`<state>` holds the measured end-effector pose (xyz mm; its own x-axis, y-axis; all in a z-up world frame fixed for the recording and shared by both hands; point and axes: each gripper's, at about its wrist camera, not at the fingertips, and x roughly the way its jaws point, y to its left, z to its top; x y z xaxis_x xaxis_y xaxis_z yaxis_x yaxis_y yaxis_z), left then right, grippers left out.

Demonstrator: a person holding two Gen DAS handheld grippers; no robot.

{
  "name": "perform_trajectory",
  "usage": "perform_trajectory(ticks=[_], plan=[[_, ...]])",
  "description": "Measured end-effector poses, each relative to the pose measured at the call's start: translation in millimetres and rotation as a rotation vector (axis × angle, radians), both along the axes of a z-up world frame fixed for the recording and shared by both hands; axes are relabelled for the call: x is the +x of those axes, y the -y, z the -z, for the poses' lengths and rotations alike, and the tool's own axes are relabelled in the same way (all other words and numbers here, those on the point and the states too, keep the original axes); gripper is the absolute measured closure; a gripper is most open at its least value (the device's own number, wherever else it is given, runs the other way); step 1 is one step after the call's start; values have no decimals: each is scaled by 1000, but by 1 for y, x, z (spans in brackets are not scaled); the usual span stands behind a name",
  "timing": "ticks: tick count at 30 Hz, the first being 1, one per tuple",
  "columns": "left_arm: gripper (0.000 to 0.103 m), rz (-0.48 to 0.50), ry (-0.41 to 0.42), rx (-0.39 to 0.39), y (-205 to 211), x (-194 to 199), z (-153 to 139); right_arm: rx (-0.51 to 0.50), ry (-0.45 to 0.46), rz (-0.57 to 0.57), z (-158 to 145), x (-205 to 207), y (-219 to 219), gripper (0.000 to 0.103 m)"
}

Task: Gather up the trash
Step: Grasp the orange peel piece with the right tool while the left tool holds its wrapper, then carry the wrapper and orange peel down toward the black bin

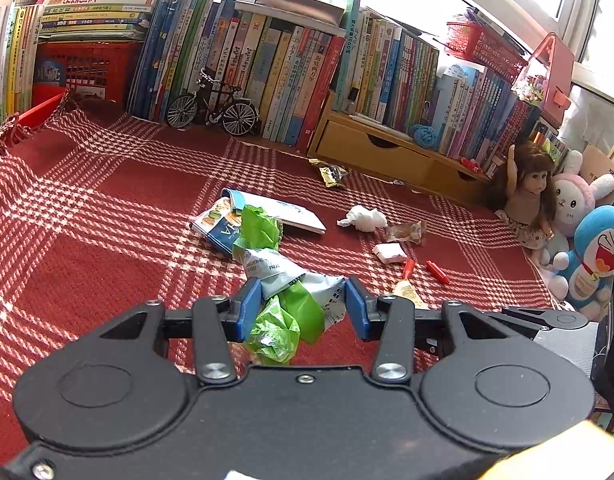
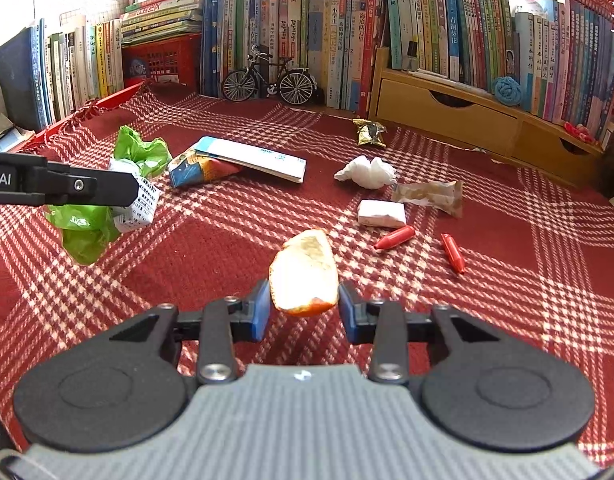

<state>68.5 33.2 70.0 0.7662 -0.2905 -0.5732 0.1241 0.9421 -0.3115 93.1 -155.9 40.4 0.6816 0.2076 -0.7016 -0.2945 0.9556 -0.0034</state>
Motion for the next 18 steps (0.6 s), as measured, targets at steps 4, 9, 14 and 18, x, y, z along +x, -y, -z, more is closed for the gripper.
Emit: perform_trajectory(ticks=[4,9,14,18], plan=[[60,6,9,3,-1,-12,-8,6,15,-1,-10,-14,2,61],[60,14,17,0,-3,-30,-18,5,32,1,-22,-31,5,61],[60,34,23,10,-3,-53,-27,12,50,4,-35,-51,7,61],[60,47,34,8,-5,-74,-36,15,66,2,-44,-67,8,61]])
